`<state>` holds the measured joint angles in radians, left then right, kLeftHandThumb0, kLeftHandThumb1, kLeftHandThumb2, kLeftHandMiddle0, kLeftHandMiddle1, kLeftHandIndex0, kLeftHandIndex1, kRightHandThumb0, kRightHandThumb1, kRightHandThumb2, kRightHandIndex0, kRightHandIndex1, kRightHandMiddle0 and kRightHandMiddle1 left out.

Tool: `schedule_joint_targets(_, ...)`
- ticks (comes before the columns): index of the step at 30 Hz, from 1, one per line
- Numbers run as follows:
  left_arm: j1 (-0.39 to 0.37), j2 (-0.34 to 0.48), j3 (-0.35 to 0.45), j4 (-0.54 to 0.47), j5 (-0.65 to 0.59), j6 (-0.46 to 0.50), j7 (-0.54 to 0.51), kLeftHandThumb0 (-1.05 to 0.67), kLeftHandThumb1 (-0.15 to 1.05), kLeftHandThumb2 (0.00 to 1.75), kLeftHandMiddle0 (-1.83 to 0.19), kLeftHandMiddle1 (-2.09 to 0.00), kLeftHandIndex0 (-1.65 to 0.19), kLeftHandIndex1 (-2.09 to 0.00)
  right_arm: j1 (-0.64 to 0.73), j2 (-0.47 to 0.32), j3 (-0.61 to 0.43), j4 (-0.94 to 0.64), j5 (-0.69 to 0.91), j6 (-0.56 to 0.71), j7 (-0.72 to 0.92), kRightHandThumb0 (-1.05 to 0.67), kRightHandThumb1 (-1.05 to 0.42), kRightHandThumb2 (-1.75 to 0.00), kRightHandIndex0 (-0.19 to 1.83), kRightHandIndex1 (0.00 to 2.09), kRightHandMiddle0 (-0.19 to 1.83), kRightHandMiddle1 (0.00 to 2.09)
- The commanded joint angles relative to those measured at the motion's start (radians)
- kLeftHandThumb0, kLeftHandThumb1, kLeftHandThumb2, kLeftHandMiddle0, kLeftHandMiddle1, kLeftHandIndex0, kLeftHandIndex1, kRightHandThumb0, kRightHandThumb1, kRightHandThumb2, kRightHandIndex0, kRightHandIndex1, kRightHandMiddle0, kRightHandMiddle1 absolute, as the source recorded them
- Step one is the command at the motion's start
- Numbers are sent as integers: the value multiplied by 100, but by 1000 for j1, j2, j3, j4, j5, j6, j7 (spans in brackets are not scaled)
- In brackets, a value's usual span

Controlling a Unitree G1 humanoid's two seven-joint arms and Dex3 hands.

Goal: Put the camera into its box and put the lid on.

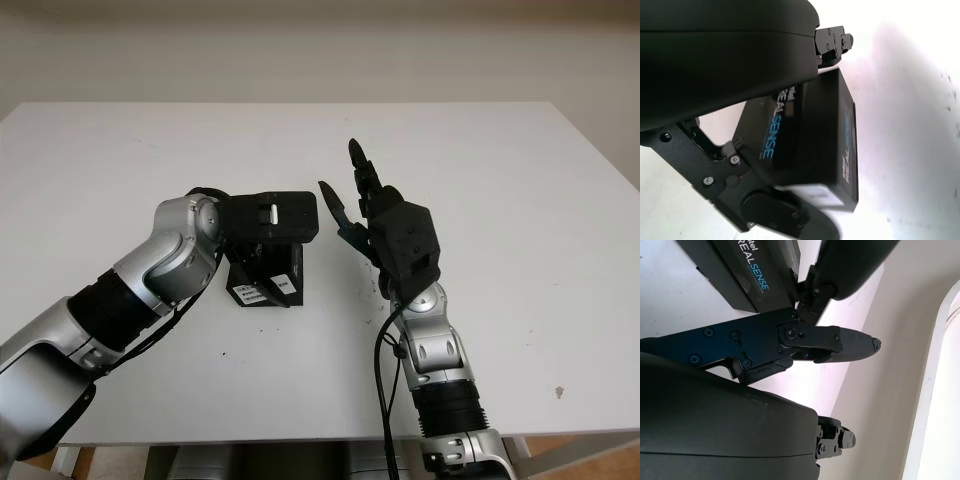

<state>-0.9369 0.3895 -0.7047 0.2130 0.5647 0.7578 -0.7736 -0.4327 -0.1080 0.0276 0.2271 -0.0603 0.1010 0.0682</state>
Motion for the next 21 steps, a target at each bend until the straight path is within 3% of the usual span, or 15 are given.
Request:
schedule_joint_targets(1,19,7,-14,-6,16,-15,-15,-81,105,50,19,0,19,0,-1,0,-3,6,0,-17,-2,-72,-105,-43,-2,6,0,6)
schedule_joint_targets(11,27,-35,56,-9,-12,-50,-33,-82,105,60,19,0,19,0,-2,-3,-3,7,0,-10,2,-71,-105,-43,-4,5,-1,5)
schedule_joint_targets(14,25,-41,69,-35,-25,-40,-53,-81,105,61,19,0,19,0,-1,-6,-4,-1,-1,3,5,-71,-105,-43,-4,5,-1,5)
schedule_joint_targets(21,59,-18,133,-141,-82,-123,-58,-83,105,67,19,0,19,0,4,-14,-6,-14,2,12,19,-70,-105,-44,-6,5,-3,5)
